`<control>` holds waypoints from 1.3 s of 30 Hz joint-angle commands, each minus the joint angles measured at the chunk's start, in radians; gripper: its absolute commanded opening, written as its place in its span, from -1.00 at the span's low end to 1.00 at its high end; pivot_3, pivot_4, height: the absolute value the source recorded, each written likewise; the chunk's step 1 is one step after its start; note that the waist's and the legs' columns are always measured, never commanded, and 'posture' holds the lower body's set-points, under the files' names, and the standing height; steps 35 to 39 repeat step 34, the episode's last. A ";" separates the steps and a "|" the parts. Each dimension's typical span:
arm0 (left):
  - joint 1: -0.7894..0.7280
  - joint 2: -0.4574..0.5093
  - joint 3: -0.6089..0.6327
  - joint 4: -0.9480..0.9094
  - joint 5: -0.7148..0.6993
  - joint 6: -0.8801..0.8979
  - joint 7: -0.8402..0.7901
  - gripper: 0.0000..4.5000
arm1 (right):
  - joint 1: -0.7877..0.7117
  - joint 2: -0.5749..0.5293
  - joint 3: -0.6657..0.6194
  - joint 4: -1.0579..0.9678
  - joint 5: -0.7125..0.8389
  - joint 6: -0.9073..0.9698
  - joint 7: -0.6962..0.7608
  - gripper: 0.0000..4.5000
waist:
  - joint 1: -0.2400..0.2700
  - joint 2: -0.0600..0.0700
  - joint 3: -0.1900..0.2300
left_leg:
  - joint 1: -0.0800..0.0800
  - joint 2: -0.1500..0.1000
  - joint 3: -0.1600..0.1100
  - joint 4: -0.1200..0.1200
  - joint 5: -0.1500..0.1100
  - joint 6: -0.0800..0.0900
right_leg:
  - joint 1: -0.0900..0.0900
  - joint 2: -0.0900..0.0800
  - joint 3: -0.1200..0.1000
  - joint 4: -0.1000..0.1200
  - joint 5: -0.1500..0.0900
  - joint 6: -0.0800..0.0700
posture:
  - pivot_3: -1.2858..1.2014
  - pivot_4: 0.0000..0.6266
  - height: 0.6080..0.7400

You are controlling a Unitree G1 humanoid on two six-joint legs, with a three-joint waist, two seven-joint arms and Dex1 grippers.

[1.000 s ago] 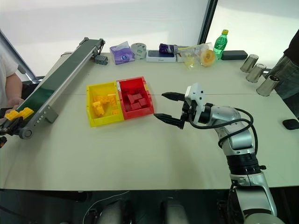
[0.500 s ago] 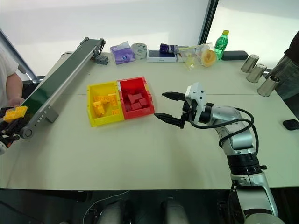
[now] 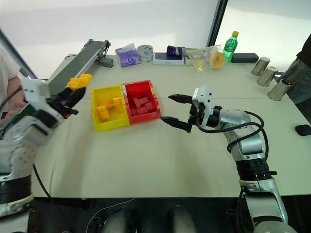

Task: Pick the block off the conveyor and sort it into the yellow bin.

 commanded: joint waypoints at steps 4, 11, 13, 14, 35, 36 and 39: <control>-0.072 -0.116 -0.080 0.078 0.094 -0.071 0.041 -0.42 | 0.056 -0.022 -0.052 -0.029 0.014 -0.048 -0.005 1.00 | 0.004 0.000 0.000 | -0.001 0.000 0.000 0.000 0.000 0.000 | 0.000 0.000 0.000 0.000 0.000 0.000 | 0.03 -0.52 1.00; -0.073 -0.134 -0.035 0.100 0.102 -0.085 0.054 0.97 | 0.084 -0.029 -0.062 -0.024 0.009 -0.074 -0.004 1.00 | 0.002 0.000 0.000 | 0.000 0.000 0.000 0.001 0.000 0.000 | 0.000 0.000 0.000 0.001 0.000 0.000 | 0.03 -0.52 1.00; -0.068 -0.124 -0.018 0.075 0.095 -0.088 0.047 0.97 | 0.079 -0.026 -0.057 -0.024 0.009 -0.072 -0.008 1.00 | 0.003 0.000 0.000 | 0.000 0.000 0.000 0.001 0.000 0.000 | 0.000 0.000 0.000 0.001 0.000 0.000 | 0.03 -0.52 1.00; -0.065 -0.116 -0.016 0.057 0.092 -0.081 0.039 0.97 | 0.076 -0.024 -0.054 -0.026 0.009 -0.070 -0.009 1.00 | 0.003 0.000 0.000 | 0.000 0.000 0.000 0.001 0.000 0.000 | 0.000 0.000 0.000 0.001 0.000 0.000 | 0.03 -0.52 1.00; 0.470 0.245 0.415 -0.149 -0.075 -0.051 -0.371 0.97 | 0.004 -0.032 -0.032 0.056 -0.002 -0.083 0.053 1.00 | 0.002 0.000 0.000 | 0.000 0.002 0.000 0.000 0.000 -0.001 | 0.000 -0.002 -0.001 0.000 0.000 0.000 | 0.03 -0.52 1.00; 0.470 0.245 0.415 -0.149 -0.075 -0.051 -0.371 0.97 | 0.004 -0.032 -0.032 0.056 -0.002 -0.083 0.053 1.00 | 0.002 0.000 0.000 | 0.000 0.002 0.000 0.000 0.000 -0.001 | 0.000 -0.002 -0.001 0.000 0.000 0.000 | 0.03 -0.52 1.00; 0.470 0.245 0.415 -0.149 -0.075 -0.051 -0.371 0.97 | 0.004 -0.032 -0.032 0.056 -0.002 -0.083 0.053 1.00 | 0.002 0.000 0.000 | 0.000 0.002 0.000 0.000 0.000 -0.001 | 0.000 -0.002 -0.001 0.000 0.000 0.000 | 0.03 -0.52 1.00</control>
